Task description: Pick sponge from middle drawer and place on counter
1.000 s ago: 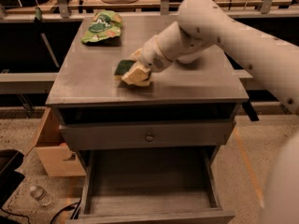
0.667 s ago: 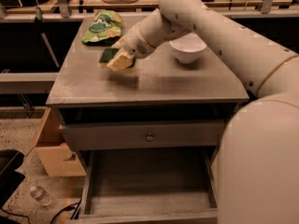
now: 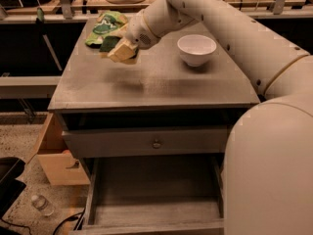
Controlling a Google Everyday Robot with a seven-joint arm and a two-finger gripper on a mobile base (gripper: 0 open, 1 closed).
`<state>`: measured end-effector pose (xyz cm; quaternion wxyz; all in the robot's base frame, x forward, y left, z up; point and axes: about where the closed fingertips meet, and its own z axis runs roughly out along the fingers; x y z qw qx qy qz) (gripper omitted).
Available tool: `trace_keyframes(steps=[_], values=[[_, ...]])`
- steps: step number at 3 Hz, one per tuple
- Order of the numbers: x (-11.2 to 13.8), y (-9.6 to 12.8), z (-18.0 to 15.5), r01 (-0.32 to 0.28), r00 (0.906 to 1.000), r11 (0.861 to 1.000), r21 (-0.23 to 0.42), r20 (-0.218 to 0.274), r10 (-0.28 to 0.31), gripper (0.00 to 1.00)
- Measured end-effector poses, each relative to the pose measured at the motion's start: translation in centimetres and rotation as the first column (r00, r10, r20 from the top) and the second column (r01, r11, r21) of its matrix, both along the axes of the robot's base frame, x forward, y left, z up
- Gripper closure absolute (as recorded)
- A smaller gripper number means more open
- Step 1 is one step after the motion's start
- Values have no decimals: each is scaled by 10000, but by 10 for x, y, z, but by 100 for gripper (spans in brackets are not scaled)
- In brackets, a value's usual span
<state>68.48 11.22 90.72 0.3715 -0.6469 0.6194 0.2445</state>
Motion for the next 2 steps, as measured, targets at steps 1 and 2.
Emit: trace_keyframes(steps=[1,2], values=[[0,2,-2,-32,10000,10000,-4,-32,32,36],[-1,4,-4,-69,10000,10000,-8,-59,69,14]])
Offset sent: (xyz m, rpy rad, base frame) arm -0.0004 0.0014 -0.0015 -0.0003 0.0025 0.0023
